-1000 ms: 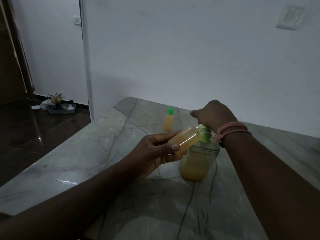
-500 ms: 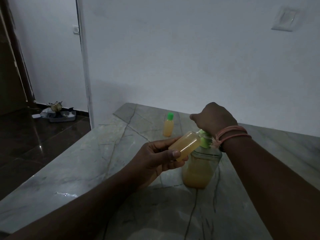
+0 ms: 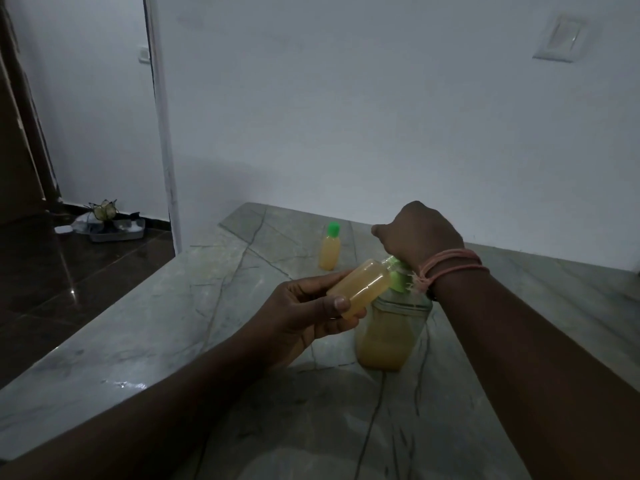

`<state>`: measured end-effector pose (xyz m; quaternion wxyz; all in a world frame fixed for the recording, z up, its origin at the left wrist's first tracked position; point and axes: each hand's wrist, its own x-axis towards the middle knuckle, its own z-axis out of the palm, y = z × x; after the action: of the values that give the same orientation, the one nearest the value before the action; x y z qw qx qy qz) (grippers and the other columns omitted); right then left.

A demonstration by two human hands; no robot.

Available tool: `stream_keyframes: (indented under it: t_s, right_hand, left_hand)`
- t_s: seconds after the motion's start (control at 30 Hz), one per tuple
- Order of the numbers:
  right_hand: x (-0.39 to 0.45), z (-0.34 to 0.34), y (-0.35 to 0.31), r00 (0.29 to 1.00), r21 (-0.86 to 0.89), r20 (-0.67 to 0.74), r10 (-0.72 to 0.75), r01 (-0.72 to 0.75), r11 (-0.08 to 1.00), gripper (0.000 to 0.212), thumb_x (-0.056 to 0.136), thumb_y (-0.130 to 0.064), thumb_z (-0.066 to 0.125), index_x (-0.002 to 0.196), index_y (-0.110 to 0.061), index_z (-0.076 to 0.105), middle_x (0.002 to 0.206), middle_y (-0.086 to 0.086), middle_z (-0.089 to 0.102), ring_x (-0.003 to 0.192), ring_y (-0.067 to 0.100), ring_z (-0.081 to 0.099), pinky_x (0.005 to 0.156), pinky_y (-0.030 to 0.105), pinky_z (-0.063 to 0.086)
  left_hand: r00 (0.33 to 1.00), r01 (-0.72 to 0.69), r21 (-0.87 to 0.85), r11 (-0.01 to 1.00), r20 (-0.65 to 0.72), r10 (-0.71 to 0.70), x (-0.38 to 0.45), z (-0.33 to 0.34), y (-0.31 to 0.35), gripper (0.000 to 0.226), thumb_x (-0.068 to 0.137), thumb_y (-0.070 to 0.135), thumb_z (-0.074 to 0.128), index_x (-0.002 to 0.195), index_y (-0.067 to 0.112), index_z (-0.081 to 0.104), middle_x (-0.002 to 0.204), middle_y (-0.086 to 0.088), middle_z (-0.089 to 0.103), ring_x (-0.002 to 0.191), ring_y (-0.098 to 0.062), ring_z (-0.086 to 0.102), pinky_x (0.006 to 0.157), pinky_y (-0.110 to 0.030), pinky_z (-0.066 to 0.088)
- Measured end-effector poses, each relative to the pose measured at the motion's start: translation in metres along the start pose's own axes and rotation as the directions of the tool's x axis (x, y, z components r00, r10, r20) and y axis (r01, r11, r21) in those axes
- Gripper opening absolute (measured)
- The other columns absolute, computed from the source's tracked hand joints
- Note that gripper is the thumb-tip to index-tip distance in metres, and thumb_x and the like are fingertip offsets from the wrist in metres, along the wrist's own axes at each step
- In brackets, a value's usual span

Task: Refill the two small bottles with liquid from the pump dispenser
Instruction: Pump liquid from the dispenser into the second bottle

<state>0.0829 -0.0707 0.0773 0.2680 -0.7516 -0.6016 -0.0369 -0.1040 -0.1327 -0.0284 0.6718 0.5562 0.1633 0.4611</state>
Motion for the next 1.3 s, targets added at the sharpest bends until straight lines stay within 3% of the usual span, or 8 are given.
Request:
stream_keyframes:
  t_s: [0.17, 0.43, 0.53, 0.67, 0.83, 1.07, 1.3]
  right_hand:
    - [0.001, -0.009, -0.007, 0.999, -0.098, 0.031, -0.040, 0.043, 0.994, 0.032, 0.077, -0.045, 0.060, 0.065, -0.018, 0.047, 0.065, 0.000, 0.051, 0.055, 0.018, 0.046, 0.048, 0.023, 0.029]
    - [-0.001, -0.001, -0.002, 1.000, 0.008, 0.024, 0.014, -0.014, 1.000, 0.027, 0.075, -0.040, 0.062, 0.066, -0.017, 0.053, 0.068, 0.003, 0.059, 0.059, 0.021, 0.053, 0.053, 0.025, 0.035]
    - [-0.004, -0.006, -0.004, 1.000, -0.024, 0.027, -0.010, 0.010, 1.000, 0.031, 0.078, -0.042, 0.062, 0.063, -0.017, 0.049, 0.064, 0.001, 0.052, 0.056, 0.019, 0.049, 0.051, 0.024, 0.033]
    - [-0.002, -0.011, -0.009, 0.996, -0.050, 0.092, -0.013, 0.017, 0.999, 0.033, 0.079, -0.045, 0.060, 0.065, -0.018, 0.049, 0.066, 0.001, 0.053, 0.064, 0.022, 0.053, 0.059, 0.027, 0.039]
    - [0.000, -0.003, -0.001, 0.994, 0.071, 0.101, 0.042, -0.049, 0.996, 0.027, 0.076, -0.041, 0.061, 0.069, -0.015, 0.057, 0.073, 0.005, 0.063, 0.069, 0.025, 0.060, 0.058, 0.027, 0.042]
    - [-0.001, -0.009, -0.005, 0.996, -0.002, 0.081, 0.026, -0.026, 1.000, 0.033, 0.079, -0.041, 0.063, 0.065, -0.017, 0.044, 0.066, 0.001, 0.050, 0.058, 0.018, 0.048, 0.058, 0.027, 0.039]
    - [0.002, -0.003, -0.001, 0.998, 0.021, 0.051, 0.040, -0.041, 0.999, 0.026, 0.076, -0.040, 0.062, 0.068, -0.017, 0.051, 0.071, 0.004, 0.058, 0.064, 0.023, 0.055, 0.058, 0.028, 0.040]
  left_hand:
    - [1.000, -0.008, -0.010, 1.000, -0.001, 0.008, 0.000, 0.004, 0.001, 0.051, 0.073, 0.034, 0.088, 0.121, 0.031, 0.073, 0.124, -0.007, 0.070, 0.113, -0.034, 0.068, 0.086, -0.031, 0.058]
    - [1.000, -0.009, 0.008, 1.000, 0.006, 0.009, 0.002, -0.003, -0.002, 0.040, 0.084, 0.021, 0.075, 0.122, 0.032, 0.073, 0.123, -0.006, 0.070, 0.112, -0.032, 0.069, 0.085, -0.030, 0.058]
    - [1.000, -0.008, -0.003, 1.000, 0.001, 0.008, 0.000, 0.000, -0.001, 0.046, 0.079, 0.028, 0.083, 0.123, 0.031, 0.072, 0.124, -0.006, 0.070, 0.112, -0.033, 0.068, 0.085, -0.031, 0.057]
    - [1.000, -0.007, 0.000, 1.000, 0.006, 0.007, -0.001, 0.001, 0.000, 0.054, 0.074, 0.034, 0.087, 0.126, 0.030, 0.070, 0.126, -0.007, 0.068, 0.113, -0.034, 0.067, 0.087, -0.032, 0.057]
    - [1.000, -0.012, 0.014, 1.000, 0.019, 0.011, 0.003, -0.003, -0.002, 0.052, 0.077, 0.034, 0.085, 0.127, 0.029, 0.070, 0.126, -0.007, 0.068, 0.114, -0.034, 0.067, 0.087, -0.031, 0.057]
    - [1.000, -0.005, 0.006, 1.000, -0.019, 0.005, 0.000, 0.002, 0.001, 0.043, 0.078, 0.024, 0.081, 0.120, 0.030, 0.074, 0.123, -0.009, 0.070, 0.111, -0.033, 0.069, 0.085, -0.031, 0.058]
    - [1.000, 0.005, -0.012, 1.000, -0.003, -0.005, 0.001, 0.001, 0.001, 0.048, 0.073, 0.030, 0.088, 0.119, 0.030, 0.074, 0.123, -0.011, 0.070, 0.110, -0.033, 0.069, 0.085, -0.031, 0.058]
